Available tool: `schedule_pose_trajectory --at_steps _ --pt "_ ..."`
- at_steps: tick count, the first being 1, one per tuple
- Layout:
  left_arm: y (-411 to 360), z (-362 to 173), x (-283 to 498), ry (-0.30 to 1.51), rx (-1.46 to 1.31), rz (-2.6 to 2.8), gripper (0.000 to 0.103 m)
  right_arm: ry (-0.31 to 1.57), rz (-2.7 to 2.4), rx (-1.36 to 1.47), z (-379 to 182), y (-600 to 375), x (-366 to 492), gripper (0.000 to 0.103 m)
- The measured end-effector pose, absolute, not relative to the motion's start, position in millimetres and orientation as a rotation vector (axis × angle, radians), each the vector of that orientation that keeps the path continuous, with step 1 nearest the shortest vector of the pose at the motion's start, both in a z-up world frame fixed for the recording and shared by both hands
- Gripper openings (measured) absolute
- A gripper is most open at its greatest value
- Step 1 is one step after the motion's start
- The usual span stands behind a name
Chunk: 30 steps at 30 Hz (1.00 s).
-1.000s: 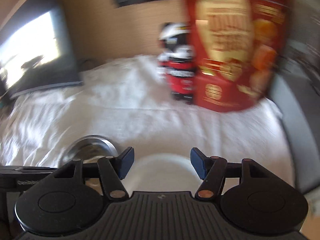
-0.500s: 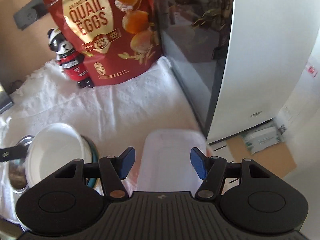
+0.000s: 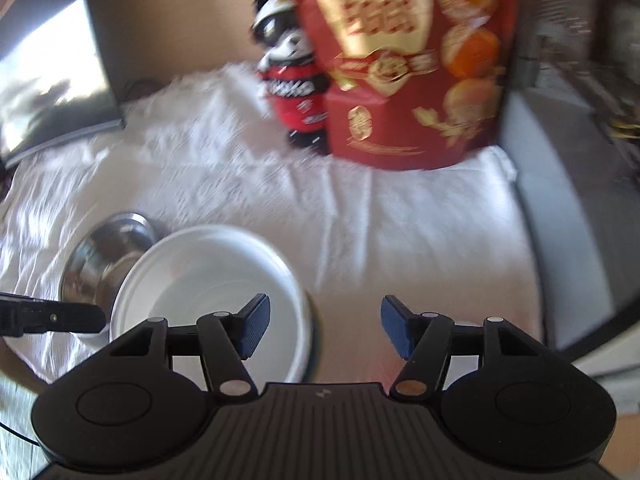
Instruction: Organize plates and bowls
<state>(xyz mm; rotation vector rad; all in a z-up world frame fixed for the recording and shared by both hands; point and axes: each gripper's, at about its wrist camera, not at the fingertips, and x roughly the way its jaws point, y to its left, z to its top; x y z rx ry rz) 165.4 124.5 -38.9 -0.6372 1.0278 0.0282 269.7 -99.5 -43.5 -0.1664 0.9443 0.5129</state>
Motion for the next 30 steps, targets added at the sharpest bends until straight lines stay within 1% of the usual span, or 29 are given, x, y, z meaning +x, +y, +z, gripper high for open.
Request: schedule_pose_trajectory --at_steps 3,5,7,9,12,14,20,21,22,26,28,30 --pt "124 -51 169 1.039 -0.688 0.055 0.021 0.966 0.543 -0.209 -55 -89 280 0.063" --pt "123 -58 172 1.051 -0.694 0.095 0.030 0.974 0.558 -0.227 -61 -85 285 0.063" --pt "123 -66 174 1.060 -0.703 0.133 0.043 0.982 0.556 -0.254 -67 -83 292 0.063" --pt "125 -72 175 1.063 -0.733 0.155 0.047 0.994 0.538 -0.266 -74 -86 299 0.063" --pt "126 -78 178 1.067 -0.776 0.156 0.047 1.045 0.569 -0.200 -81 -96 311 0.064" --pt "127 -81 181 1.073 -0.815 0.139 0.042 1.072 0.593 -0.174 -85 -99 318 0.064" --pt "121 -87 189 1.094 -0.803 0.148 0.044 1.248 0.666 -0.074 -115 -103 334 0.064" --pt "120 -87 190 1.097 -0.800 0.150 0.045 1.266 0.684 -0.067 -119 -102 332 0.064" --pt "119 -88 192 1.099 -0.800 0.148 0.050 1.280 0.698 -0.069 -123 -100 331 0.064" --pt "116 -90 199 1.111 -0.798 0.144 0.057 1.313 0.737 -0.064 -133 -92 328 0.064" --pt "114 -90 201 1.107 -0.794 0.135 0.064 1.326 0.756 -0.028 -136 -90 329 0.064" --pt "114 -90 202 1.105 -0.798 0.134 0.065 1.346 0.787 -0.012 -138 -86 327 0.064"
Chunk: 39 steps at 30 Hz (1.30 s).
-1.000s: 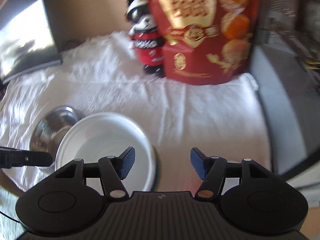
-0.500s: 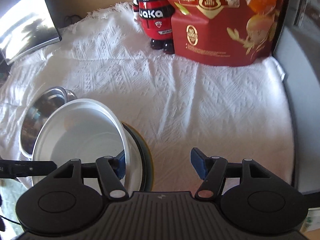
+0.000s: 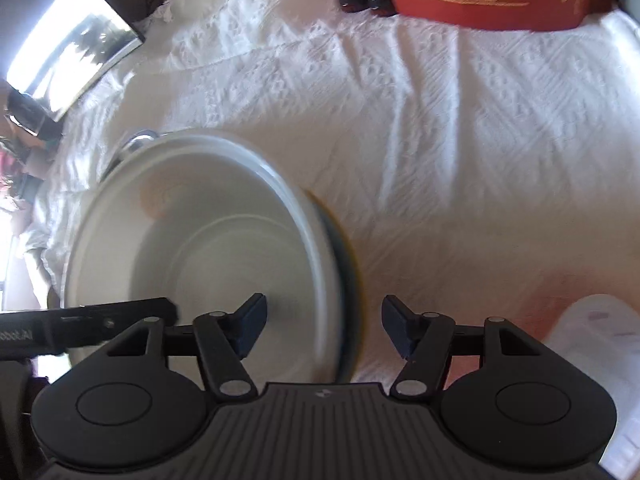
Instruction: Organize plates and bowls
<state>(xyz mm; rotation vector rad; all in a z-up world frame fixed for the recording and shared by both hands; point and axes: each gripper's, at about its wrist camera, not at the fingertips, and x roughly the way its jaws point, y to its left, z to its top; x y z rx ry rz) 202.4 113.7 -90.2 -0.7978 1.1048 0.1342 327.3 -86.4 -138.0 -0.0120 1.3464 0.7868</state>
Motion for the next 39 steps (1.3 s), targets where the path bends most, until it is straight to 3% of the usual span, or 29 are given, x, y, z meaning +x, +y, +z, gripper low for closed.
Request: schedule_pose_trajectory --at_steps 3,7,18,39 --pt "119 -91 203 1.104 -0.816 0.135 0.065 1.362 0.815 -0.015 -139 -77 318 0.073" --pt "122 -92 201 1.101 -0.841 0.122 0.065 1.371 0.812 0.019 -139 -77 320 0.075" --pt "126 -83 200 1.173 -0.686 0.135 0.065 1.424 0.807 0.068 -143 -66 295 0.075" --pt "113 -69 206 1.201 -0.581 0.080 0.064 1.291 0.700 0.077 -130 -81 291 0.074"
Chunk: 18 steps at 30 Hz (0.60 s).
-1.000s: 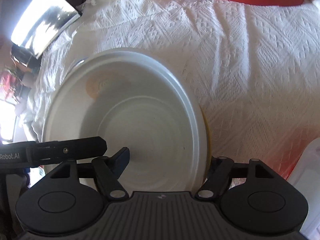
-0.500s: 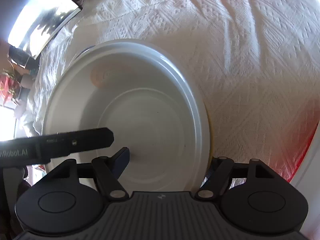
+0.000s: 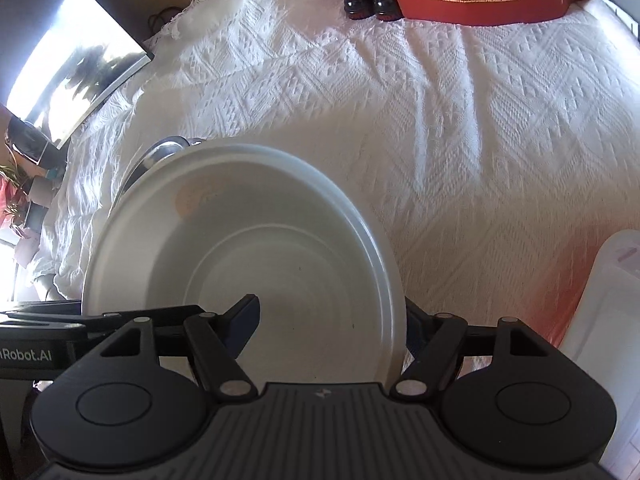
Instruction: Organize plates and bowls
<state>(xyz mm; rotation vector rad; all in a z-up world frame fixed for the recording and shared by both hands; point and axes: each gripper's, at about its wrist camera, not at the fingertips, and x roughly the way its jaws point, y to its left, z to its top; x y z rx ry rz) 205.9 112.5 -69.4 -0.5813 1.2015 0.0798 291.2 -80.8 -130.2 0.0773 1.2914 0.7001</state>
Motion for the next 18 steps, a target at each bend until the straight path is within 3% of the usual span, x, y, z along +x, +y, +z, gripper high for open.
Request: schedule_pose_trajectory --at_steps 18 --pt "112.9 -73.3 209.7 1.229 -0.541 0.095 0.063 1.335 0.708 0.095 -138.9 -71.2 289.5 0.074"
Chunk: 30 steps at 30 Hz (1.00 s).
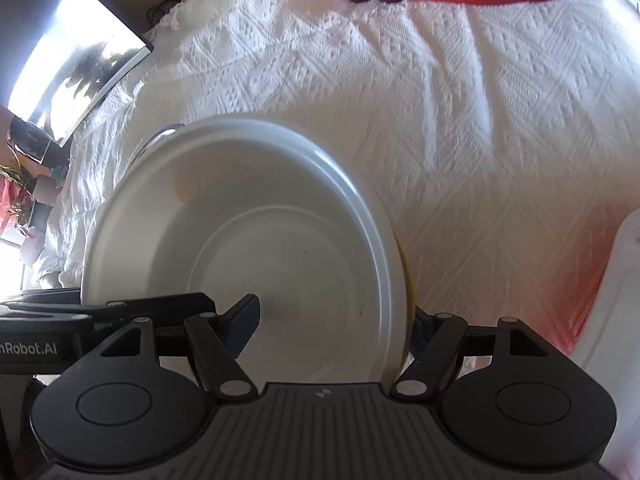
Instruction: Organize plates and bowls
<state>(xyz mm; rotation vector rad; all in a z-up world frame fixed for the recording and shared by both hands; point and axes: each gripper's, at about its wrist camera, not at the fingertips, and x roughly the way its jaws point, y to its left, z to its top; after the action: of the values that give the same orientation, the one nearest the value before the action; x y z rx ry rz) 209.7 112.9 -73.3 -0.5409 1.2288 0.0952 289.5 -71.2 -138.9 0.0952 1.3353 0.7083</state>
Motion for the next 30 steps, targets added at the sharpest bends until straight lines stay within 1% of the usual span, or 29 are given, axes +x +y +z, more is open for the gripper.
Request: schedule_pose_trajectory --at_steps 6,10,17,30 --pt "112.2 -74.6 210.7 1.236 -0.537 0.103 0.063 1.340 0.719 0.091 -137.2 -70.0 291.0 0.073" --pt "111.3 -75.9 212.7 1.240 -0.525 0.109 0.063 1.351 0.724 0.110 -136.3 -72.2 292.5 0.070" --pt "111.1 -75.1 217.1 1.233 -0.513 0.106 0.063 1.351 0.718 0.105 -132.5 -76.5 291.2 0.068" --pt "109.0 -71.7 216.6 1.225 -0.494 0.091 0.063 1.349 0.703 0.087 -133.5 -76.7 291.8 0.068"
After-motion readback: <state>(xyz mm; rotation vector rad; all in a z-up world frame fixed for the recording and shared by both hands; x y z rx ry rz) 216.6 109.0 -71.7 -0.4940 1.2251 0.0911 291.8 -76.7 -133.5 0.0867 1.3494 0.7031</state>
